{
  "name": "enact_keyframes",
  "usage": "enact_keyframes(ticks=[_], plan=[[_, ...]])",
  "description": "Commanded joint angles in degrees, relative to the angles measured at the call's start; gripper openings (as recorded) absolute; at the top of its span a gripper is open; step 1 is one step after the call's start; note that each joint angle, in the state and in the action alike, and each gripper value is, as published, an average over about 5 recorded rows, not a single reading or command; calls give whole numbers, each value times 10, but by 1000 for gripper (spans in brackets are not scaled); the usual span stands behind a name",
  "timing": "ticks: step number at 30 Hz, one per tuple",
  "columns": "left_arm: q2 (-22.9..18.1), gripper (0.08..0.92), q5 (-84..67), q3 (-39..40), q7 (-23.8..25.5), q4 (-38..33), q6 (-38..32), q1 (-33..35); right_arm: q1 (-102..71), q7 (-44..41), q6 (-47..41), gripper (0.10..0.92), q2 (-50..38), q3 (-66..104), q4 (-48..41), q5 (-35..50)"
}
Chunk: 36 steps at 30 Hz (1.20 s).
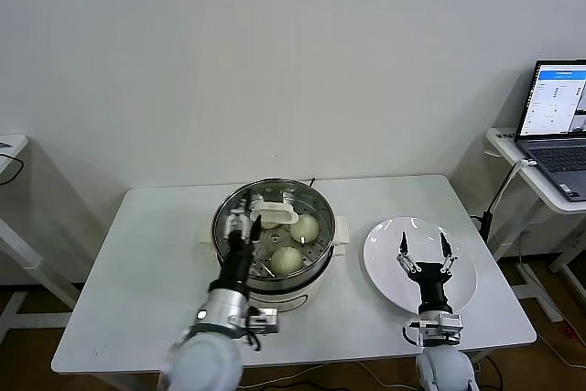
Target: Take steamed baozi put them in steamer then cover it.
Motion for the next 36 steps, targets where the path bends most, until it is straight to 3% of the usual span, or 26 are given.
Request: enact_keyframes(ticks=[1,4,8,18,36], plan=[[48,823,-403,-209,-144,-45,-64,32,-2,17,-94,823,-23,-28,41,58],[41,823,-541,-276,-175,31,-141,27,-3,0,-97,823,-25,-32,52,89],[54,823,-666,-323,-156,122,-223,31,-2,-9,-65,823,-32,-47,50,113],[34,823,-791,-343,-68,173,-349,69,-7,-1,-87,823,-39,-61,54,127],[17,823,-774,-353,-24,207,-372,93,-21,-2,-93,823,-40,-62,49,110]])
